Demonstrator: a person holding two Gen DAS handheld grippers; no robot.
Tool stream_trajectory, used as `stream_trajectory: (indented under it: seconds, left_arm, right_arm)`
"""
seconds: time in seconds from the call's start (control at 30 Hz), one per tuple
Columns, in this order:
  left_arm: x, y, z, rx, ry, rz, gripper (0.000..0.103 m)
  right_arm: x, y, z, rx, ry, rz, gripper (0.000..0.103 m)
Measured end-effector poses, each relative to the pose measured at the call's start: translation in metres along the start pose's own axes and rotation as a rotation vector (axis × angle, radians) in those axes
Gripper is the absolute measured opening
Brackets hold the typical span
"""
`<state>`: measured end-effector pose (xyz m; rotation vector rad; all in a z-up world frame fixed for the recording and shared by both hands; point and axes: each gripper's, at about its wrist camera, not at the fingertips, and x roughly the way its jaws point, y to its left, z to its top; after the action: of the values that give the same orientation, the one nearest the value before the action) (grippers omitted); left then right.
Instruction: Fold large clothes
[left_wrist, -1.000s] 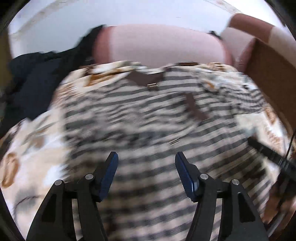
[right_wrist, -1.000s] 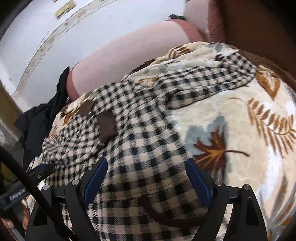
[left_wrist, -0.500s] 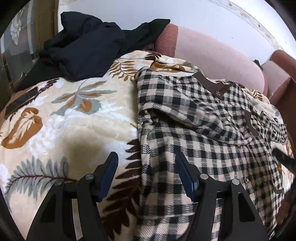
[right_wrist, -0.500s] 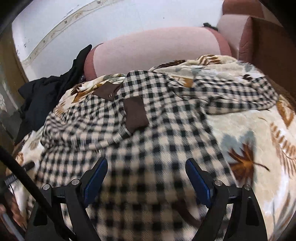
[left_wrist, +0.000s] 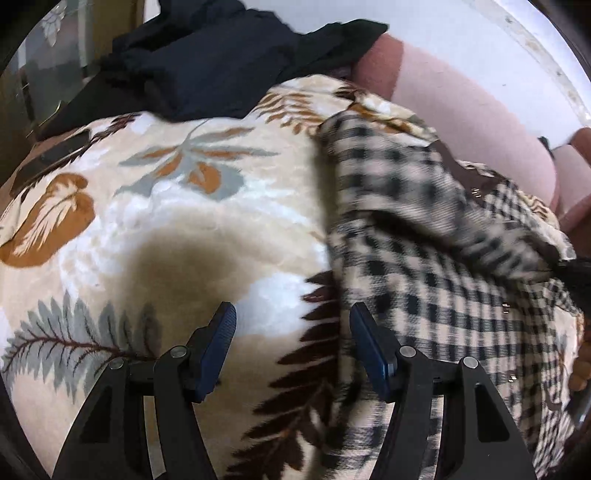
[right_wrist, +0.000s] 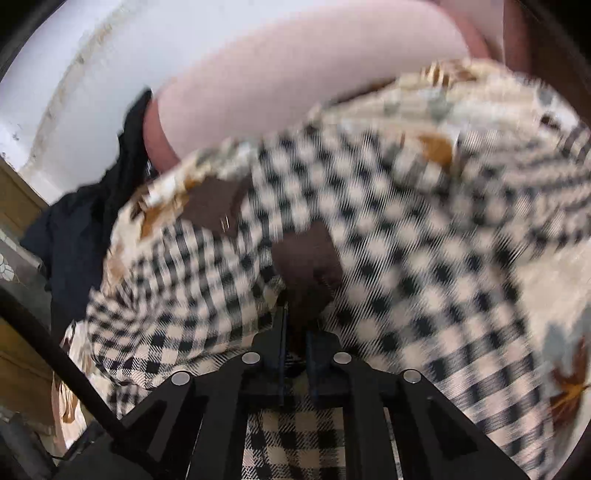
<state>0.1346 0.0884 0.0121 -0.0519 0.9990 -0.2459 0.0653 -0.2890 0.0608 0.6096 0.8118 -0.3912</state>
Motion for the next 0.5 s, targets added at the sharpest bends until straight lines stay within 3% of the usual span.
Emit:
stream_trajectory:
  seconds: [0.03, 0.17, 0.23, 0.3, 0.4, 0.5]
  left_arm:
    - [0.003, 0.001, -0.001, -0.005, 0.008, 0.008, 0.063]
    - [0.005, -0.004, -0.006, 0.02, 0.009, 0.038, 0.063]
    - [0.003, -0.005, -0.008, 0.022, 0.016, 0.034, 0.063]
    - [-0.001, -0.007, -0.011, 0.024, 0.021, 0.027, 0.063]
    - [-0.007, -0.009, -0.013, 0.027, 0.026, 0.008, 0.063]
    - [-0.012, -0.009, -0.012, 0.021, 0.03, -0.013, 0.063]
  right_arm:
    - [-0.003, -0.002, 0.001, -0.001, -0.012, -0.027, 0.009]
    - [-0.001, -0.02, 0.0, -0.054, -0.008, -0.29, 0.012]
    - [-0.007, -0.027, -0.003, -0.056, 0.003, -0.316, 0.021]
    - [-0.031, -0.012, -0.01, -0.102, -0.087, -0.369, 0.022]
    - [-0.052, 0.031, -0.013, -0.197, -0.152, -0.286, 0.024]
    - [-0.039, 0.086, -0.016, -0.306, -0.071, -0.101, 0.024]
